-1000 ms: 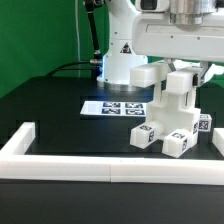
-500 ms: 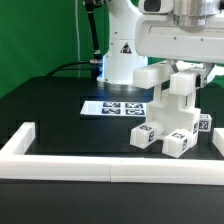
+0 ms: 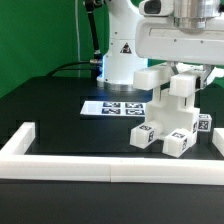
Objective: Assemble chair
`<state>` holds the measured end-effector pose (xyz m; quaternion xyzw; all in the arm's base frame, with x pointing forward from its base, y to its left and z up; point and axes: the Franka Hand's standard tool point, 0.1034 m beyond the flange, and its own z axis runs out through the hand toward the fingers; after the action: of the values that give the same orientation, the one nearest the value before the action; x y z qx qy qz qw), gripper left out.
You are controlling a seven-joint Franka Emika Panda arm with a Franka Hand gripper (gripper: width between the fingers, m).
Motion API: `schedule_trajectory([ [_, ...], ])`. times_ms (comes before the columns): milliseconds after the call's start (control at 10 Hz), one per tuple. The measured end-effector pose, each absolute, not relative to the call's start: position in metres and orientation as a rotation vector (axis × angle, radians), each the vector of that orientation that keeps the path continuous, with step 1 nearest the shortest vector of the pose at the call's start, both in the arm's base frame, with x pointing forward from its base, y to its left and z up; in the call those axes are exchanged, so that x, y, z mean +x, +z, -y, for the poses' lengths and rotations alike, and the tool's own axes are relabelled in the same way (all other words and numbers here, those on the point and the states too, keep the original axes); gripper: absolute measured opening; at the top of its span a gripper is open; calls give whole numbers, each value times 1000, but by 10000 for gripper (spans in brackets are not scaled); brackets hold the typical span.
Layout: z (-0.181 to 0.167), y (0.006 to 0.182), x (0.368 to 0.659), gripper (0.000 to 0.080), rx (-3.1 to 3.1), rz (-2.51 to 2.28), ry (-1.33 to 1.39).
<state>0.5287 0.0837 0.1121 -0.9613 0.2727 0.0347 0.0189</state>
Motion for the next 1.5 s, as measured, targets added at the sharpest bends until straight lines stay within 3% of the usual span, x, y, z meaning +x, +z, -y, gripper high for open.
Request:
schedule_trajectory([
  [600, -85, 95, 526, 289, -3003, -827, 112],
  [1500, -88, 96, 544, 289, -2998, -818, 45],
])
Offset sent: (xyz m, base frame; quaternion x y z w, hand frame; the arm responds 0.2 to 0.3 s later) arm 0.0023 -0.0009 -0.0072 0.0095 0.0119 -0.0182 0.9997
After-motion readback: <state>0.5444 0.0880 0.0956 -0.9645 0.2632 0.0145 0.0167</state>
